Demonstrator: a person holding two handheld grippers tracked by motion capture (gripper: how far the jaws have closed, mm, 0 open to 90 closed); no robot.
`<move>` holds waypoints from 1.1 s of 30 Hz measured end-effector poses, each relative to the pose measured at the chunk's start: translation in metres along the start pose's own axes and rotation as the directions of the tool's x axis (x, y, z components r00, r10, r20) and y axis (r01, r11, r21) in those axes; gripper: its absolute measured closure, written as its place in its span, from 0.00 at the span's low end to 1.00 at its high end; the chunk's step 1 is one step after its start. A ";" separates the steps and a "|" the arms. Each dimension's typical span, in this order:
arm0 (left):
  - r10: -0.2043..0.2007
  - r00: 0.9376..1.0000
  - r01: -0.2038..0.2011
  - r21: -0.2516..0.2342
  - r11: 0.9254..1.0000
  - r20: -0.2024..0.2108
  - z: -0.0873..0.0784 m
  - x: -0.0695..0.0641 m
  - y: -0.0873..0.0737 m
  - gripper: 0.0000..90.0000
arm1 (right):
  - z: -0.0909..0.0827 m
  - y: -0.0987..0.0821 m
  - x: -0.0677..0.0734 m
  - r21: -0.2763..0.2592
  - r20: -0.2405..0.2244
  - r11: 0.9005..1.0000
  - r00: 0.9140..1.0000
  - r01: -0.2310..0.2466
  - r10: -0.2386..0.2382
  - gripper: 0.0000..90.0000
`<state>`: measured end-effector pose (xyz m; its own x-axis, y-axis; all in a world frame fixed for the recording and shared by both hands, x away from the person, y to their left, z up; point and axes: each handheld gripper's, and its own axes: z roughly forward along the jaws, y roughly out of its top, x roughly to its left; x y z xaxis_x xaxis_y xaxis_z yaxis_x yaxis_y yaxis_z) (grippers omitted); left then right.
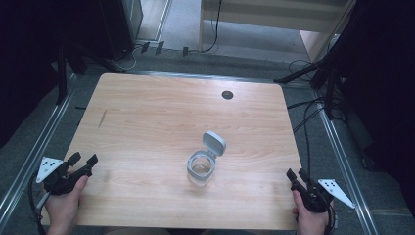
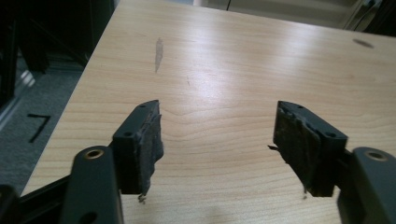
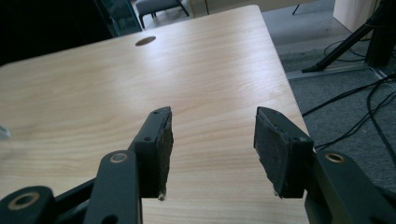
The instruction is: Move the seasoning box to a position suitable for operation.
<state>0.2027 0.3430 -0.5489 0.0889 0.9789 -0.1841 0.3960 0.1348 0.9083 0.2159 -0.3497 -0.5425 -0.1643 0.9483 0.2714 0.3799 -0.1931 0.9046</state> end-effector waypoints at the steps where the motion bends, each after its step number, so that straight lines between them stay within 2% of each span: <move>1: 0.012 1.000 -0.012 0.002 1.000 -0.004 0.001 -0.002 0.000 0.35 | -0.001 0.001 0.001 -0.004 0.001 1.000 1.000 -0.004 0.004 0.50; 4: 0.025 1.000 -0.025 0.011 1.000 0.012 0.002 -0.006 0.001 0.27 | -0.001 0.004 0.010 -0.005 0.006 1.000 1.000 -0.010 0.010 0.41; 5: 0.032 0.999 -0.033 0.023 0.999 0.014 0.003 -0.009 0.001 0.27 | -0.001 0.004 0.010 -0.005 0.006 1.000 1.000 -0.010 0.010 0.41; 6: 0.037 0.999 -0.036 0.038 0.999 -0.017 0.006 -0.016 0.003 0.25 | -0.001 0.009 0.018 -0.007 0.001 1.000 1.000 -0.019 0.019 0.37; 7: 0.037 0.999 -0.036 0.038 0.999 -0.017 0.006 -0.016 0.003 0.24 | -0.001 0.009 0.018 -0.007 0.001 1.000 1.000 -0.019 0.019 0.37; 8: 0.028 1.000 -0.028 0.039 0.999 -0.009 0.008 -0.024 0.006 0.24 | 0.001 0.013 0.027 -0.011 -0.015 1.000 1.000 -0.025 0.025 0.34; 9: 0.028 1.000 -0.028 0.039 0.999 -0.009 0.008 -0.024 0.006 0.25 | 0.001 0.013 0.027 -0.011 -0.015 1.000 1.000 -0.025 0.025 0.34; 10: 0.023 1.000 -0.024 0.032 0.999 0.011 0.008 -0.027 0.008 0.25 | 0.001 0.013 0.032 -0.006 -0.020 1.000 0.999 -0.030 0.030 0.34; 11: 0.019 0.999 -0.020 0.029 0.999 0.028 0.008 -0.032 0.009 0.29 | 0.004 0.014 0.043 0.001 -0.043 1.000 0.999 -0.017 0.017 0.35; 12: 0.024 0.999 -0.025 0.026 0.999 0.038 0.009 -0.037 0.010 0.29 | 0.004 0.014 0.043 0.001 -0.043 1.000 0.999 -0.017 0.017 0.35; 13: 0.037 0.998 -0.039 0.027 0.999 0.059 0.010 -0.048 0.012 0.32 | 0.006 0.013 0.055 0.012 -0.077 1.000 0.997 0.006 -0.005 0.39; 14: 0.037 0.998 -0.039 0.027 0.999 0.059 0.010 -0.048 0.012 0.34 | 0.007 0.013 0.061 0.017 -0.095 1.000 0.995 0.021 -0.020 0.43; 15: 0.047 0.995 -0.051 0.046 0.998 0.085 0.015 -0.060 0.014 0.36 | 0.008 0.011 0.067 0.025 -0.118 0.999 0.992 0.035 -0.032 0.49; 16: 0.047 0.995 -0.051 0.046 0.998 0.085 0.015 -0.060 0.014 0.38 | 0.008 0.011 0.067 0.025 -0.118 0.999 0.992 0.035 -0.032 0.49; 17: 0.055 0.990 -0.064 0.064 0.996 0.128 0.020 -0.071 0.016 0.41 | 0.011 0.009 0.080 0.033 -0.160 0.998 0.986 0.055 -0.049 0.52; 18: 0.055 0.990 -0.064 0.064 0.996 0.128 0.020 -0.071 0.016 0.43 | 0.011 0.009 0.080 0.033 -0.160 0.998 0.986 0.055 -0.049 0.52; 19: 0.059 0.987 -0.070 0.072 0.995 0.149 0.022 -0.076 0.016 0.47 | 0.013 0.007 0.088 0.041 -0.177 0.997 0.983 0.061 -0.053 0.53; 20: 0.053 0.979 -0.072 0.090 0.993 0.196 0.026 -0.088 0.017 0.51 | 0.014 0.006 0.093 0.045 -0.181 0.997 0.982 0.056 -0.047 0.55; 21: 0.050 0.976 -0.073 0.104 0.992 0.213 0.028 -0.094 0.017 0.54 | 0.015 0.005 0.098 0.049 -0.189 0.997 0.981 0.057 -0.046 0.58; 23: 0.033 0.968 -0.067 0.132 0.989 0.250 0.033 -0.106 0.015 0.61 | 0.016 0.004 0.107 0.050 -0.209 0.997 0.977 0.059 -0.047 0.70; 24: 0.033 0.968 -0.067 0.132 0.989 0.250 0.033 -0.106 0.015 0.64 | 0.016 0.004 0.107 0.050 -0.209 0.997 0.977 0.059 -0.047 0.70; 25: 0.020 0.961 -0.063 0.148 0.987 0.274 0.037 -0.113 0.015 0.67 | 0.019 0.002 0.118 0.053 -0.252 0.996 0.966 0.066 -0.051 0.80; 26: 0.010 0.949 -0.066 0.169 0.983 0.316 0.041 -0.123 0.015 0.70 | 0.020 0.001 0.122 0.060 -0.265 0.996 0.963 0.070 -0.052 0.82; 27: 0.010 0.949 -0.066 0.169 0.983 0.316 0.041 -0.123 0.015 0.74 | 0.020 0.001 0.122 0.060 -0.265 0.996 0.963 0.070 -0.052 0.82; 28: 0.014 0.932 -0.084 0.178 0.980 0.361 0.046 -0.136 0.017 0.80 | 0.022 -0.001 0.133 0.069 -0.298 0.994 0.953 0.088 -0.064 0.86; 29: 0.023 0.923 -0.099 0.179 0.979 0.384 0.048 -0.142 0.018 0.82 | 0.024 -0.003 0.139 0.070 -0.308 0.992 0.948 0.103 -0.077 0.87; 30: 0.023 0.923 -0.099 0.179 0.979 0.384 0.048 -0.142 0.018 0.85 | 0.024 -0.003 0.139 0.070 -0.308 0.992 0.948 0.103 -0.077 0.87; 31: 0.031 0.911 -0.111 0.170 0.979 0.412 0.051 -0.155 0.019 0.88 | 0.026 -0.006 0.150 0.083 -0.328 0.989 0.940 0.124 -0.090 0.89; 32: 0.031 0.911 -0.111 0.170 0.979 0.412 0.051 -0.155 0.019 0.90 | 0.028 -0.007 0.156 0.082 -0.338 0.987 0.936 0.134 -0.099 0.89; 33: 0.051 0.902 -0.135 0.168 0.976 0.429 0.054 -0.168 0.020 0.91 | 0.029 -0.009 0.160 0.086 -0.349 0.986 0.931 0.144 -0.105 0.90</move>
<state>0.2448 0.1728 -0.5202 0.4922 0.8239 -0.2811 0.5285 -0.0261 0.8485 0.2125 -0.1887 -0.5164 -0.5106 0.8156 0.2723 0.4295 -0.0324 0.9025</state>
